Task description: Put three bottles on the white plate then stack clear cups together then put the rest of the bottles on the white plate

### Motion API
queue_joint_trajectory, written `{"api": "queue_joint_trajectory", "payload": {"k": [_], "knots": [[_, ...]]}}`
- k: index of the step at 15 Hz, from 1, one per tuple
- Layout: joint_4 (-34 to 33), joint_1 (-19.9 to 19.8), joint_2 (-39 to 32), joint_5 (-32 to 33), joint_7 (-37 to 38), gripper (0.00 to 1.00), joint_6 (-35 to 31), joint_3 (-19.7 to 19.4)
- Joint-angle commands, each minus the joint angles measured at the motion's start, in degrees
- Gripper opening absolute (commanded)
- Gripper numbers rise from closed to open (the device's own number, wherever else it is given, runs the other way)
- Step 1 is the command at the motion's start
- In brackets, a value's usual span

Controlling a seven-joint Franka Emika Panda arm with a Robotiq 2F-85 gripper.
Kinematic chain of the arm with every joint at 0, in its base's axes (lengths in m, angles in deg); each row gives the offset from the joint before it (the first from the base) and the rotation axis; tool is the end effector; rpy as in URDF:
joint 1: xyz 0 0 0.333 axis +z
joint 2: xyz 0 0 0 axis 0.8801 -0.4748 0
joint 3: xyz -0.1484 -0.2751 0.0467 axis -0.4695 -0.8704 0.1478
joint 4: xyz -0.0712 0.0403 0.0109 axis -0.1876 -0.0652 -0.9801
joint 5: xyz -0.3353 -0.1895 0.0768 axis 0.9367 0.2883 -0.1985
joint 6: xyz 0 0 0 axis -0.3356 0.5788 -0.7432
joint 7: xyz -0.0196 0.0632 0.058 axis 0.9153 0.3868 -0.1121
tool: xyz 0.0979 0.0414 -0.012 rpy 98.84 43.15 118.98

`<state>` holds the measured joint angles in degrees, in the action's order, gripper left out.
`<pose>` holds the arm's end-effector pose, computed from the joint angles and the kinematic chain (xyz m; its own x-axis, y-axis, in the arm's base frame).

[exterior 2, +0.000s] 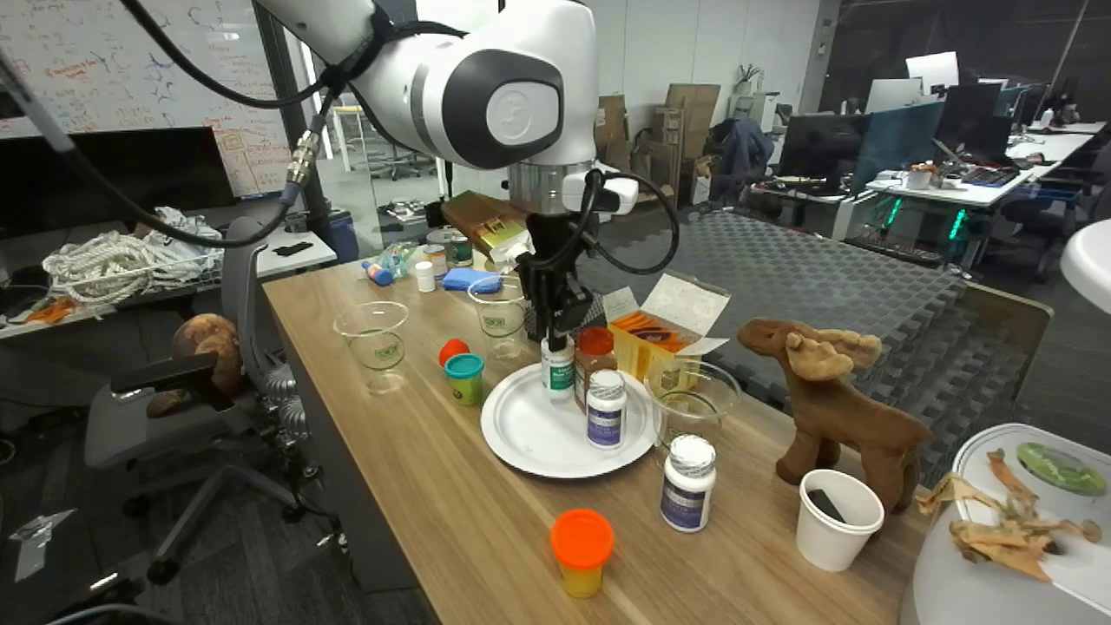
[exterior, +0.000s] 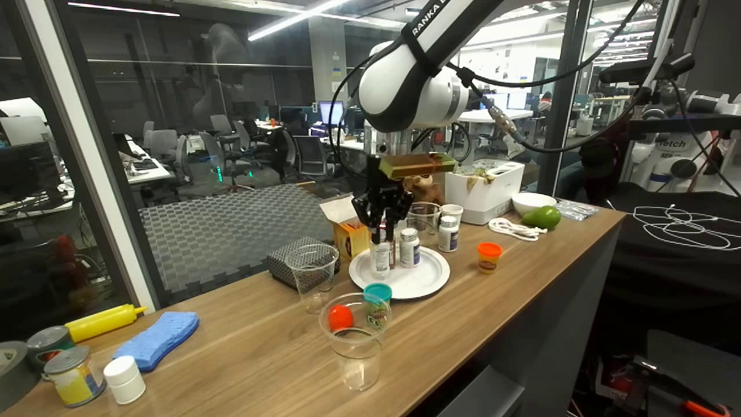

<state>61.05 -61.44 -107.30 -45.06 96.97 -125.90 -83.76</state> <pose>0.6494 -0.0118 0.2907 0.9620 -0.2704 0.0375 -0.2684 -0.9620 -0.0501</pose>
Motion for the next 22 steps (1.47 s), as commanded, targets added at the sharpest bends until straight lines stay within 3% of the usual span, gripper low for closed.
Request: {"api": "queue_joint_trajectory", "payload": {"k": [1,4,5,12,16,22], "knots": [[-3.6,-0.4,-2.7,-1.2,-0.6,0.16,1.0,0.3],[-4.1,-0.6,-4.3,-1.7,-1.0,0.16,1.1,0.6],[-4.4,-0.5,-4.3,-1.9,-1.1,0.52,1.0,0.8],[-1.8,2.4,-0.3,-0.2,1.4,0.99,0.5,1.2],[0.9,6.2,3.7,1.4,5.1,1.0,-1.0,1.4],[10.2,12.3,12.8,10.7,16.9,1.0,-5.0,0.3]]}}
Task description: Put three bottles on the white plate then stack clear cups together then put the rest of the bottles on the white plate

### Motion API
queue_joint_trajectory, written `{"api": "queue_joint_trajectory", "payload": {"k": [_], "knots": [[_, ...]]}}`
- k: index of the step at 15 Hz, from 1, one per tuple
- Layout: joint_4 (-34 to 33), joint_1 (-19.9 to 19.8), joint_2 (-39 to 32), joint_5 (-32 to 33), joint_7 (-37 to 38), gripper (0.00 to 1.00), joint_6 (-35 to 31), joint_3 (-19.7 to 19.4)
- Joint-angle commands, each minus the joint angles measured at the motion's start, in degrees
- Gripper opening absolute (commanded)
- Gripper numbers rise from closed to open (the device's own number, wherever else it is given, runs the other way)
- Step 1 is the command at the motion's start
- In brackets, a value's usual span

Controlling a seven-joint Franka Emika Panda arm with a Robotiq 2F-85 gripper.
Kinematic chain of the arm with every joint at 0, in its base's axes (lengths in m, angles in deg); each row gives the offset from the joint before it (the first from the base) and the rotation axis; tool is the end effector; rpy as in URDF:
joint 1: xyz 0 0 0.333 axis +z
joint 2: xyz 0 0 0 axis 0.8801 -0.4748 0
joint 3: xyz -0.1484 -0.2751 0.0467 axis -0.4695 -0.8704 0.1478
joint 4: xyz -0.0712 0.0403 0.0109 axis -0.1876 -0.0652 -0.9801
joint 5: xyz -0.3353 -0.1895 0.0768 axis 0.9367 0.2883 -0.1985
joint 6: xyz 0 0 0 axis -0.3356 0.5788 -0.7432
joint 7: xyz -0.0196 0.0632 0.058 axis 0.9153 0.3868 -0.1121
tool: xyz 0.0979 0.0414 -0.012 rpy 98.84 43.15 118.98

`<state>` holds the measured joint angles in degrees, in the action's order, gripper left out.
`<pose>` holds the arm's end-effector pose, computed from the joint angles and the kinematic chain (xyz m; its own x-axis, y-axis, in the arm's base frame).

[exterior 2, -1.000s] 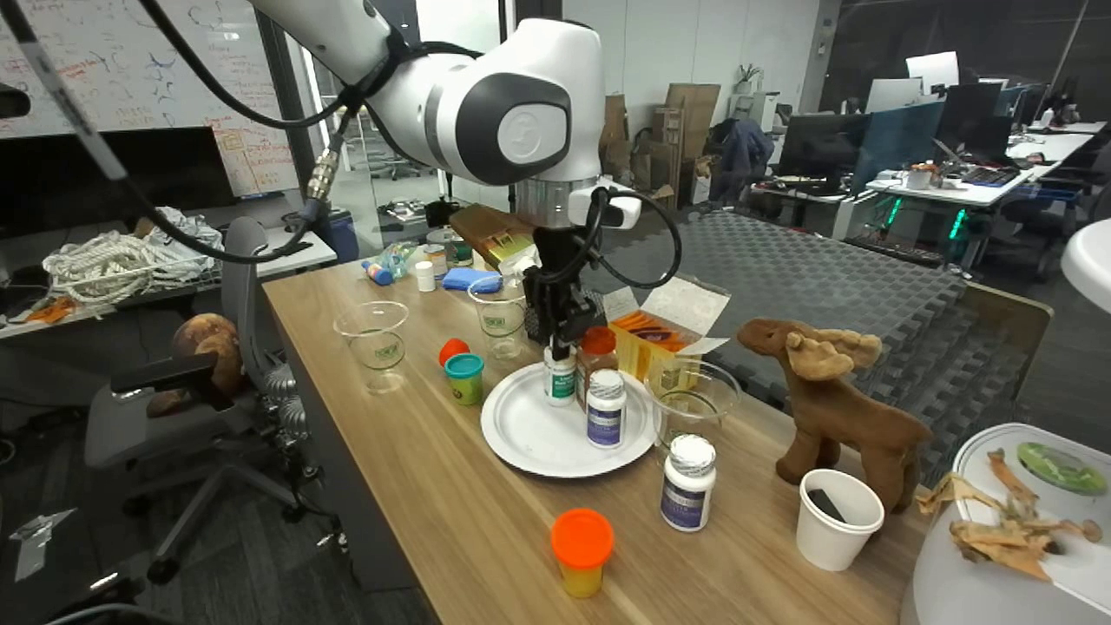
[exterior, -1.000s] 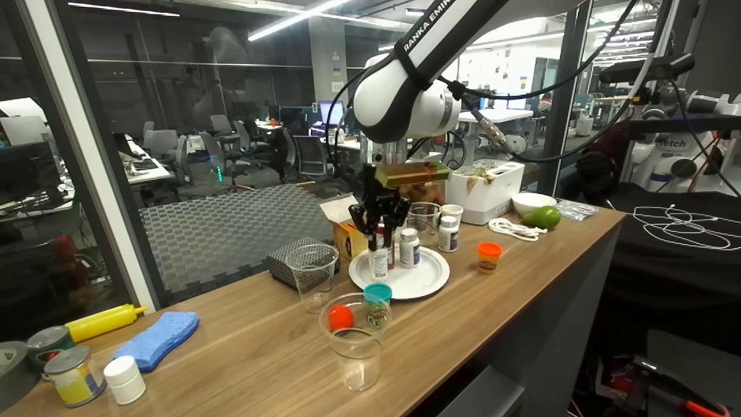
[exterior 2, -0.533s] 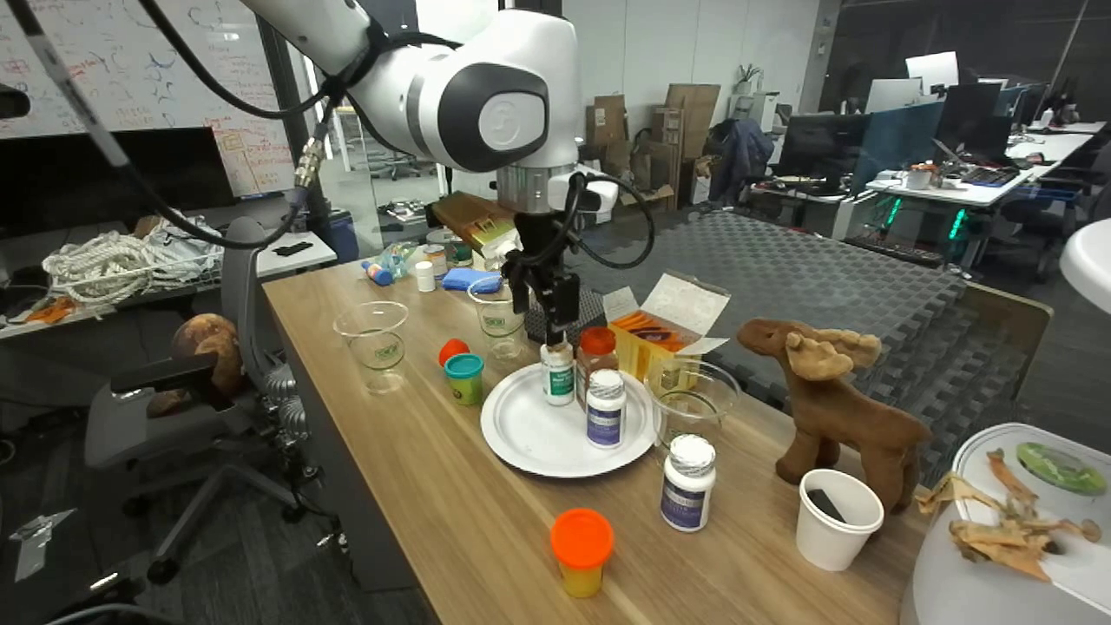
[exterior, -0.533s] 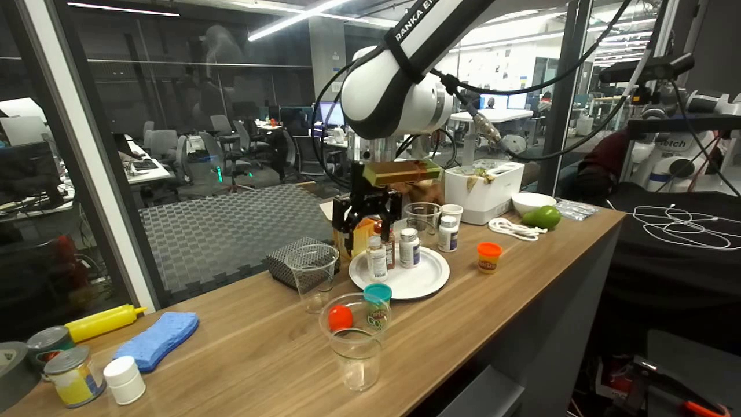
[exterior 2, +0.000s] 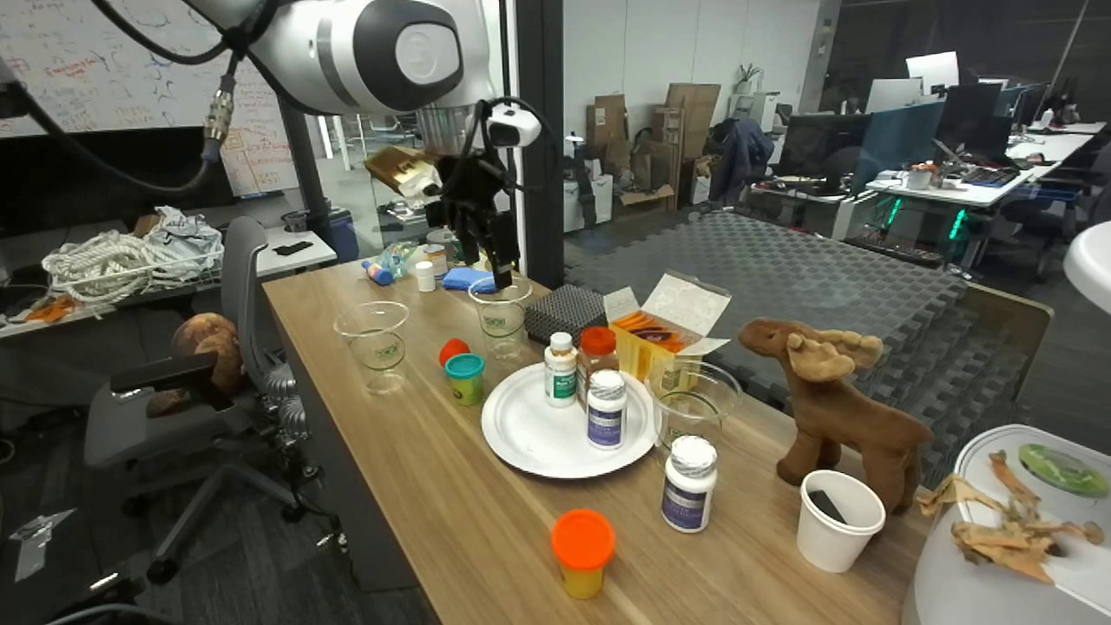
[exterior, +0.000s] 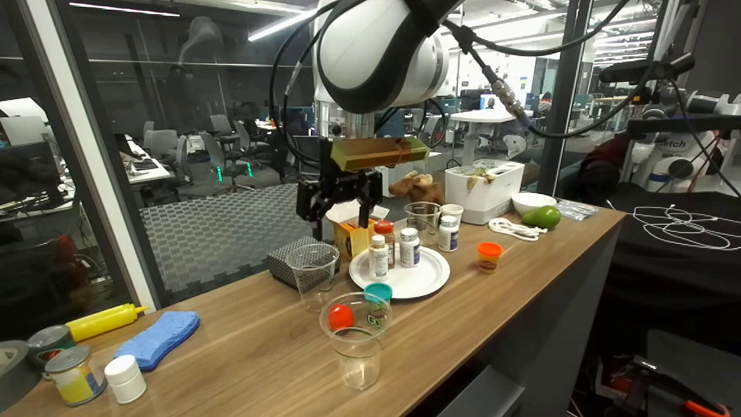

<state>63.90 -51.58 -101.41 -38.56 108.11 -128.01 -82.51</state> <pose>0.6318 0.1094 0.3383 0.9701 -0.1982 0.1398 -0.1974 -0.9801 -0.0201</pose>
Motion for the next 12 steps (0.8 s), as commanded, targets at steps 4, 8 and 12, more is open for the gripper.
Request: {"api": "queue_joint_trajectory", "payload": {"k": [4,8,12], "knots": [[15.8,2.9,14.2,3.6,8.0,1.0,-2.1,2.1],[22.4,1.5,17.7,-3.6,3.1,1.0,-2.1,5.5],[26.3,0.8,17.6,-6.8,1.1,1.0,-3.0,5.9]]}}
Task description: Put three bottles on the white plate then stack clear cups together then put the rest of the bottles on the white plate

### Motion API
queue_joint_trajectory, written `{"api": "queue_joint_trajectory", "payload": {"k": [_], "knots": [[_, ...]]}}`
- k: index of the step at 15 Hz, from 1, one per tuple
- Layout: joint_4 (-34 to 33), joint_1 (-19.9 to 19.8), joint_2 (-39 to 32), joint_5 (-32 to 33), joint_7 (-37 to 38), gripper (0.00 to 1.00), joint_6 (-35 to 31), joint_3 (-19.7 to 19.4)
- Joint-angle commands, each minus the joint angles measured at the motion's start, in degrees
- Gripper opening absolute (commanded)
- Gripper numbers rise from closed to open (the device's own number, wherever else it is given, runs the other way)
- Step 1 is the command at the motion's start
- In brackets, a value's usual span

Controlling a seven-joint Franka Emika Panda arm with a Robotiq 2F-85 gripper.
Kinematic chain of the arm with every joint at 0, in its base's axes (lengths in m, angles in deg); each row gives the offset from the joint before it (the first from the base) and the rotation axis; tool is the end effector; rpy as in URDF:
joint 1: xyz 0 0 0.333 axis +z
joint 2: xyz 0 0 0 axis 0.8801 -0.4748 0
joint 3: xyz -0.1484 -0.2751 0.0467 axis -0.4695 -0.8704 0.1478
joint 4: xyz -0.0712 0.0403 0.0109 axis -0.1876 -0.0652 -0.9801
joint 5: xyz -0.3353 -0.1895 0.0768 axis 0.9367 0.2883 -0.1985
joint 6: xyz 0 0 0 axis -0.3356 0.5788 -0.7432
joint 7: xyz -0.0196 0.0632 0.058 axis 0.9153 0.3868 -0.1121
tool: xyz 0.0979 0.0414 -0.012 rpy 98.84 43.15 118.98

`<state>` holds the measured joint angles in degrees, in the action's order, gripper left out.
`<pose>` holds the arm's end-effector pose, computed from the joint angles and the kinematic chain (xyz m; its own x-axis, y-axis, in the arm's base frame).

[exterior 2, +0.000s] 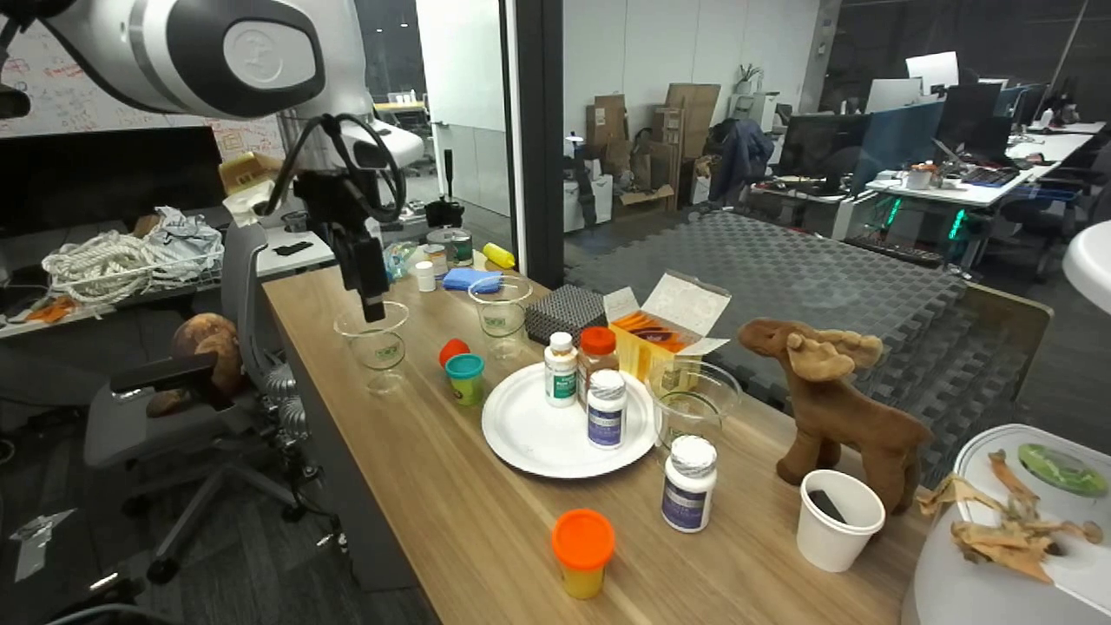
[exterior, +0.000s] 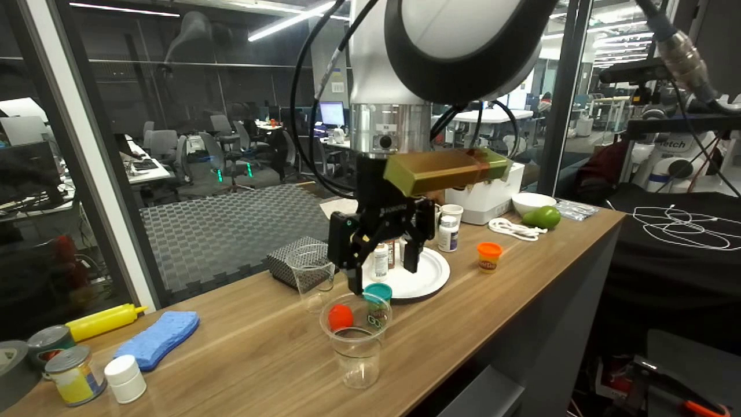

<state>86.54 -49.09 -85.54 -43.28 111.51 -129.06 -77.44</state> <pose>0.5039 0.1584 0.3286 0.9827 -0.1842 0.0187 -0.1832 -0.9820 -0.0464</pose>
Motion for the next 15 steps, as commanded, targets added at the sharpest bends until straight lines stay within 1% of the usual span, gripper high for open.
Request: {"api": "queue_joint_trajectory", "payload": {"k": [1,4,8,11,14,15], "knots": [[4.1,-2.0,1.2,-1.7,-2.1,1.0,-2.4,0.6],[5.0,-3.1,0.2,-2.2,-3.5,1.0,-3.9,0.5],[5.5,-4.2,-0.7,-5.7,-8.0,1.0,-8.3,0.8],[5.1,-4.3,-1.5,-8.5,-11.0,1.0,-9.9,1.2],[4.5,-4.1,-3.1,-9.6,-12.2,1.0,-10.4,1.4],[4.4,-4.1,-3.5,-9.6,-12.3,0.87,-10.4,1.4]]}}
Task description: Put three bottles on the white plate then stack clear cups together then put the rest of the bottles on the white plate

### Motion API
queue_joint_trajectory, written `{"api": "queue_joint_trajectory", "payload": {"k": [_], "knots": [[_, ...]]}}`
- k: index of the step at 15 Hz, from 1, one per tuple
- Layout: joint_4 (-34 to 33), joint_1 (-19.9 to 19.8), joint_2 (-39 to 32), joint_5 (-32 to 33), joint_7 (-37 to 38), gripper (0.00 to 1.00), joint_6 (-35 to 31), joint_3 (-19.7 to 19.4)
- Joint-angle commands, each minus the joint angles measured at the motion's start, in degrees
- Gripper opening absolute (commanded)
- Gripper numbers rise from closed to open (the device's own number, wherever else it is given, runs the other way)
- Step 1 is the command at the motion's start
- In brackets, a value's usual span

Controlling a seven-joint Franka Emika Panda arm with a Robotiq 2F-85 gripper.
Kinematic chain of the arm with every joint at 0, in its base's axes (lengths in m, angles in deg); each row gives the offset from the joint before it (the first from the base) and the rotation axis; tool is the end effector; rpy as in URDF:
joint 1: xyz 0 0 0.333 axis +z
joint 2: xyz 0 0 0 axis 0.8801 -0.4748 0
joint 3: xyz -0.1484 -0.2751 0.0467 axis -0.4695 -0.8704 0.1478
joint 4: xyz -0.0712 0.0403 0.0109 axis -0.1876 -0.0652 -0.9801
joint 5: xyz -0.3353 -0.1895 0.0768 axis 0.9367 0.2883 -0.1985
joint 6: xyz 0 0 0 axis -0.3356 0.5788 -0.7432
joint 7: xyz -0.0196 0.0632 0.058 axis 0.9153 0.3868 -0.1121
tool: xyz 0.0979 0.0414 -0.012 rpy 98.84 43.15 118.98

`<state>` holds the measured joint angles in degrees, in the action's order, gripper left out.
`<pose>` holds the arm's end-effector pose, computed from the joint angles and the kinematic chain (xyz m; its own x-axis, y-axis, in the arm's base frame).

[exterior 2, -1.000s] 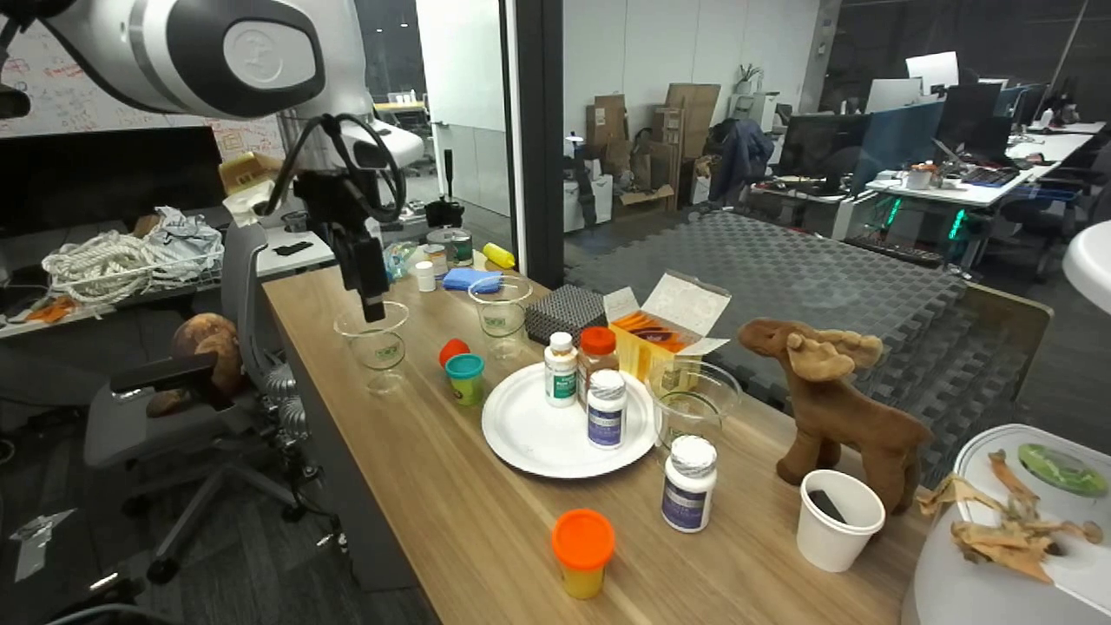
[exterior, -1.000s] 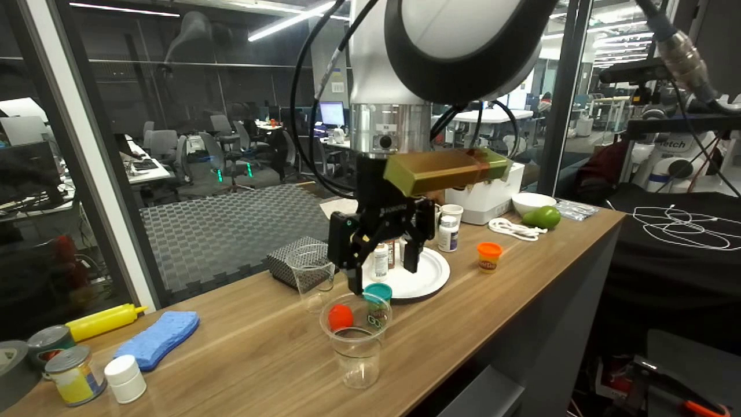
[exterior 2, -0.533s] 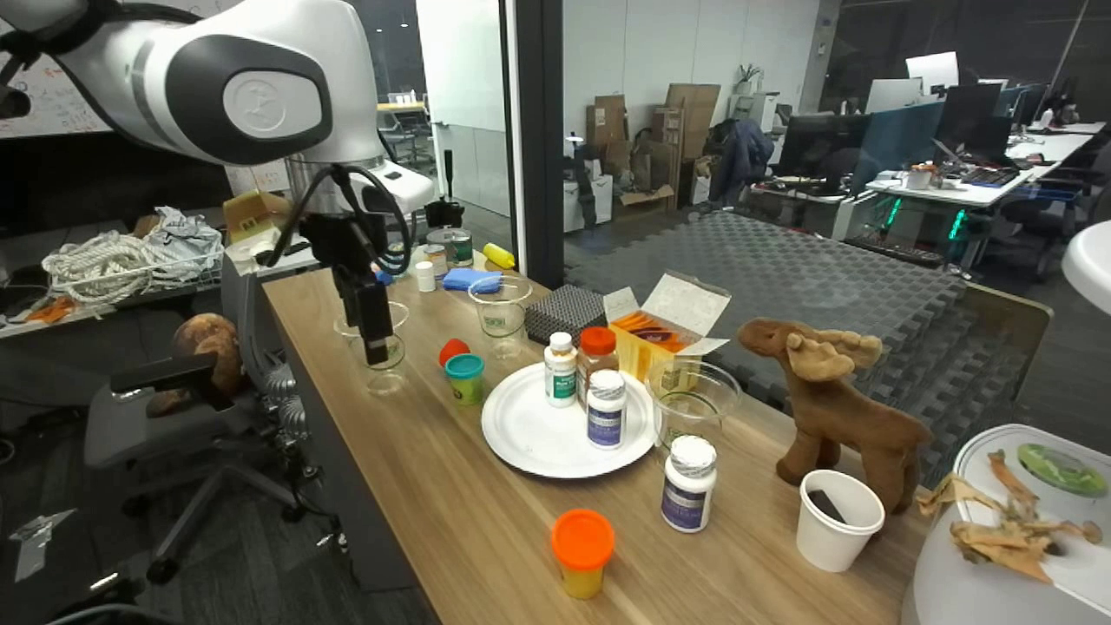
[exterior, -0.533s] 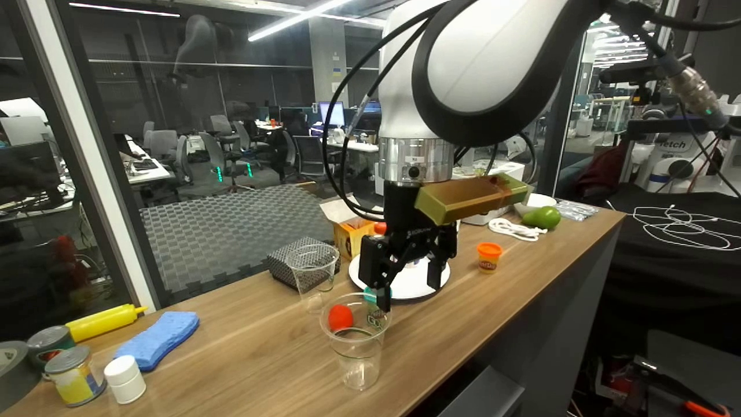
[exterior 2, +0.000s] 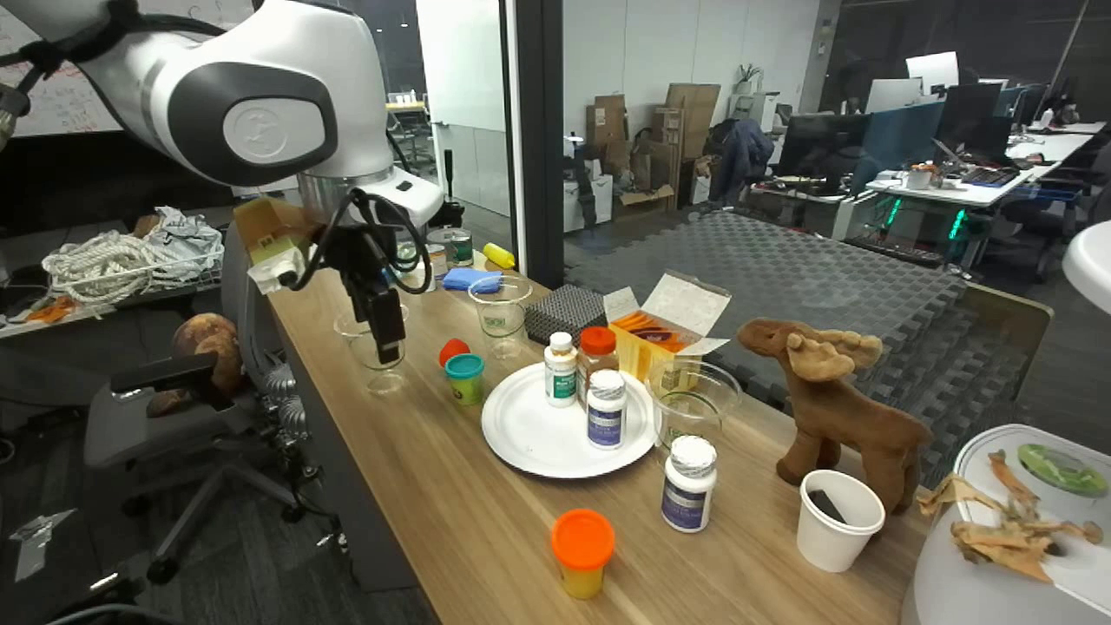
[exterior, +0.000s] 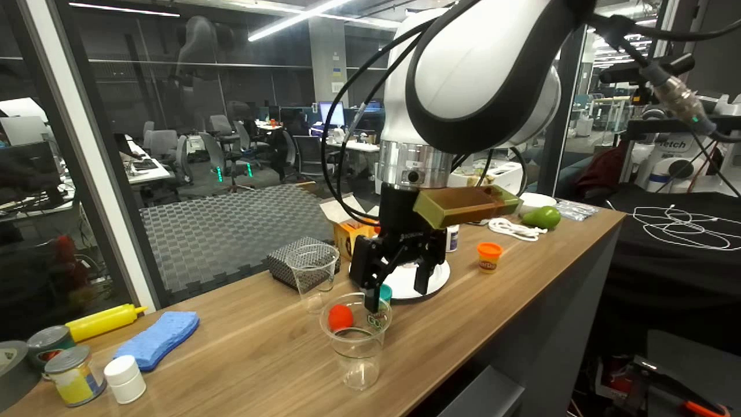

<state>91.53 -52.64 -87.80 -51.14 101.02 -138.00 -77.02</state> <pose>0.4986 0.1250 0.2868 0.9848 -0.1719 0.0236 -0.1675 -0.9773 -0.1295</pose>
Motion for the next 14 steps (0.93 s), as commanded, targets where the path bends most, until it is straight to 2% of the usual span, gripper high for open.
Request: {"api": "queue_joint_trajectory", "payload": {"k": [1,7,9,12,14], "knots": [[-0.7,-0.4,-1.8,-1.3,-1.4,0.73,-1.7,1.0],[-0.8,0.6,-3.0,1.4,1.8,0.27,-6.7,0.7],[-1.0,0.7,-2.9,1.4,2.0,0.13,-6.6,0.8],[-1.0,1.2,-2.2,2.0,3.3,0.07,-6.1,0.7],[-1.2,1.2,-1.9,1.4,3.0,0.09,-5.7,1.0]]}}
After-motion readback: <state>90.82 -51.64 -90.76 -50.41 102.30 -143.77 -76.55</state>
